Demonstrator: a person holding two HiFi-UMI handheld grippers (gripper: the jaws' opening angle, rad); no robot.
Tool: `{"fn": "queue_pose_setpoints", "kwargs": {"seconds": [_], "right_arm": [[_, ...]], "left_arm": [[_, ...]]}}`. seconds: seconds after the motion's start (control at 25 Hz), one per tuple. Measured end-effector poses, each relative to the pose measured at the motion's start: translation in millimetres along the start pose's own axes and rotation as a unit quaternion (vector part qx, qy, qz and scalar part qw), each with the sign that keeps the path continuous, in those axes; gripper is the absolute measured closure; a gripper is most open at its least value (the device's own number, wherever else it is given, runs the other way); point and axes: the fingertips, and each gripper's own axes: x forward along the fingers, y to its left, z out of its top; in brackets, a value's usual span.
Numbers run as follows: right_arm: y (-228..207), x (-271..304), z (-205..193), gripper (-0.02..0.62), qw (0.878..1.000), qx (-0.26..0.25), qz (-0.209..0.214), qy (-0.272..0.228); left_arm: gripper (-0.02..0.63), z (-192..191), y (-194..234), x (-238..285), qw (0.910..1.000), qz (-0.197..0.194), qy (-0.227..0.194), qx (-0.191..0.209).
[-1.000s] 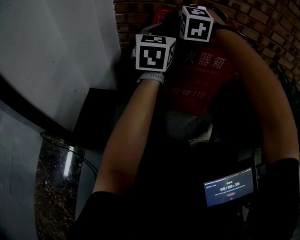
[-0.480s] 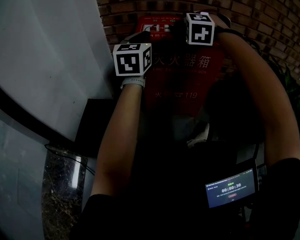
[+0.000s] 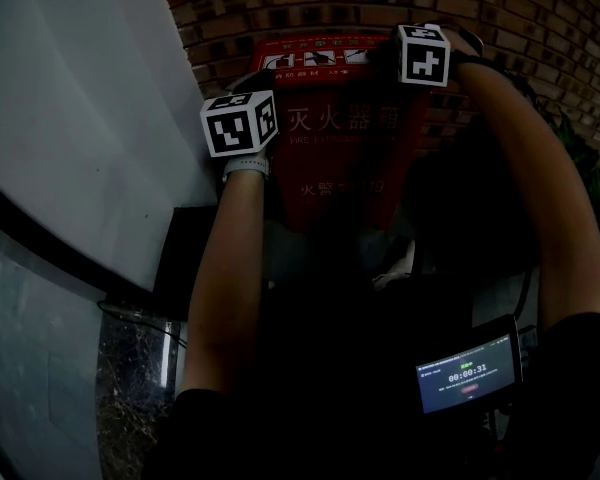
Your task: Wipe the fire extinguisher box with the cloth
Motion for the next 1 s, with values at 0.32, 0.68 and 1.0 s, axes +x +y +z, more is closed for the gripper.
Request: {"fn": "queue_pose_setpoints", "kwargs": {"seconds": [0.32,0.68,1.0], "right_arm": [[6.8,-3.1,-58.3,0.565,0.999,0.021,0.001,0.046],[4.5,-20.2,-91.0,0.563,0.994,0.045,-0.014,0.094],[-22.5,-61.4,49.3,0.563,0.997,0.023,-0.061,-0.048]], "left_arm": [[0.607,-8.6,3.7,9.6,1.0,-0.002,0.001,-0.007],[0.606,-3.2,-1.2,7.9,1.0,-0.007,0.004,-0.002],[0.606,11.3,3.5,-30.1,0.9998,0.012,-0.015,0.01]]}}
